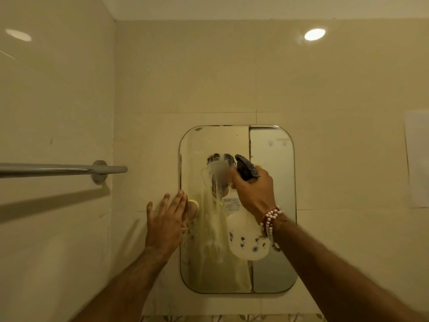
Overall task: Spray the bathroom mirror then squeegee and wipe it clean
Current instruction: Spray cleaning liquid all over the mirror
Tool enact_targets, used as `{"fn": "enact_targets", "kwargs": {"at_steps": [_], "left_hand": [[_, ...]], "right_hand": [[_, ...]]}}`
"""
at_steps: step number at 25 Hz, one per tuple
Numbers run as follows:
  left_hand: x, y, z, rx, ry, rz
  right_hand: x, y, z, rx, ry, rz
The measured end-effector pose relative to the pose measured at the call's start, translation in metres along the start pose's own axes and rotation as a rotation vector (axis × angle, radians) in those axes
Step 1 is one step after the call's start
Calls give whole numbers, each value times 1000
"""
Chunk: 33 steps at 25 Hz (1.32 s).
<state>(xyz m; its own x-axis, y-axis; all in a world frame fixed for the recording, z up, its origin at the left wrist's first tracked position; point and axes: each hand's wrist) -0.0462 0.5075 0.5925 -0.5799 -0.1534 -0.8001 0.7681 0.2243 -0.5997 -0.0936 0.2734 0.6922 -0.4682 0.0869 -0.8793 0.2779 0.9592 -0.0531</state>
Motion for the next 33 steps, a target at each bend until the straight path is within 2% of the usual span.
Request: {"fn": "enact_targets", "kwargs": {"at_steps": [3, 7, 13, 15, 19, 22, 26, 29, 33], "left_hand": [[0, 1, 2, -14, -8, -7], [1, 1, 2, -46, -1, -8], [2, 1, 1, -6, 7, 23], [2, 3, 0, 7, 9, 35], [1, 5, -1, 8, 16, 52], [2, 3, -1, -24, 12, 38], [1, 3, 0, -34, 10, 26], [1, 4, 0, -58, 13, 16], [3, -1, 2, -2, 7, 26]], "right_hand": [[-2, 7, -3, 39, 12, -20], [-1, -5, 9, -70, 96, 13], [-6, -37, 16, -30, 112, 296], [-7, -49, 21, 21, 90, 312], [0, -64, 29, 139, 58, 259], [8, -60, 25, 77, 68, 201], [21, -27, 16, 14, 112, 35], [36, 2, 14, 122, 141, -85], [54, 19, 15, 130, 128, -121]]}}
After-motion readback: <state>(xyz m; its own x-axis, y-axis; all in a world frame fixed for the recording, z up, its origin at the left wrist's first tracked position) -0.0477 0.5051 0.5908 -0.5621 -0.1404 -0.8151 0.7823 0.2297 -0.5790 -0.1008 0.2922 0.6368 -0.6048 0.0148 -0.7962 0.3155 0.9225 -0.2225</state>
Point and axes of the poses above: each hand's wrist, its own x-axis away from the middle knuckle, its own y-axis out of the palm, z = x × y, and after that the axes turned 9 degrees about -y, right-handed
